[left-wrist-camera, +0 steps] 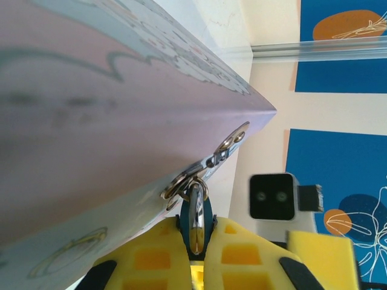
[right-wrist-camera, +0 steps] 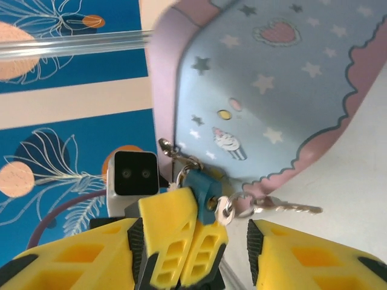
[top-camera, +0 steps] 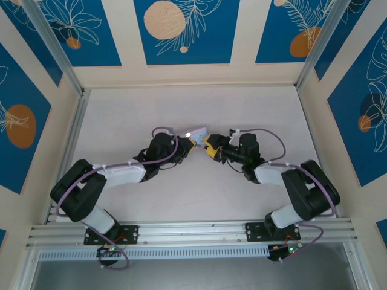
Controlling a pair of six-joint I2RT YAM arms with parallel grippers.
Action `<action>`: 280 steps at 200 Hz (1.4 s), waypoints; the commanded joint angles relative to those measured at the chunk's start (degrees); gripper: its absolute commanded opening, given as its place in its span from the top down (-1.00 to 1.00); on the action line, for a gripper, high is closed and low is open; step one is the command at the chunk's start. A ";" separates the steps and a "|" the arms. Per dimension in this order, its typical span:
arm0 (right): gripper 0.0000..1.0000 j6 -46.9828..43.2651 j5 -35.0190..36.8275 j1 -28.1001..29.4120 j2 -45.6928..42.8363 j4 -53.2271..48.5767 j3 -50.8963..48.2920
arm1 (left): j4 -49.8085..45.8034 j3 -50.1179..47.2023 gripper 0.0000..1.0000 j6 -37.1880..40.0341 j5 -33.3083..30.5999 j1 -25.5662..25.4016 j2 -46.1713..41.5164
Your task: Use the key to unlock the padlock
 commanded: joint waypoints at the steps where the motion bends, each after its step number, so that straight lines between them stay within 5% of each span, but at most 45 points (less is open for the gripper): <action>1: -0.01 -13.30 -1.28 -0.96 -7.44 -19.40 2.05 | -3.33 1.32 1.00 3.20 0.71 0.68 0.11; 51: -0.03 -45.32 9.00 2.38 -13.10 -52.94 16.67 | -7.79 3.00 1.00 6.45 4.38 1.57 0.43; 97: 0.08 -64.80 20.85 9.46 -10.25 -60.29 22.12 | -11.37 6.27 1.00 9.21 9.44 2.32 1.62; 280: 0.15 -74.85 29.31 15.13 0.05 -54.93 23.87 | -14.50 10.60 1.00 10.78 15.89 2.87 3.16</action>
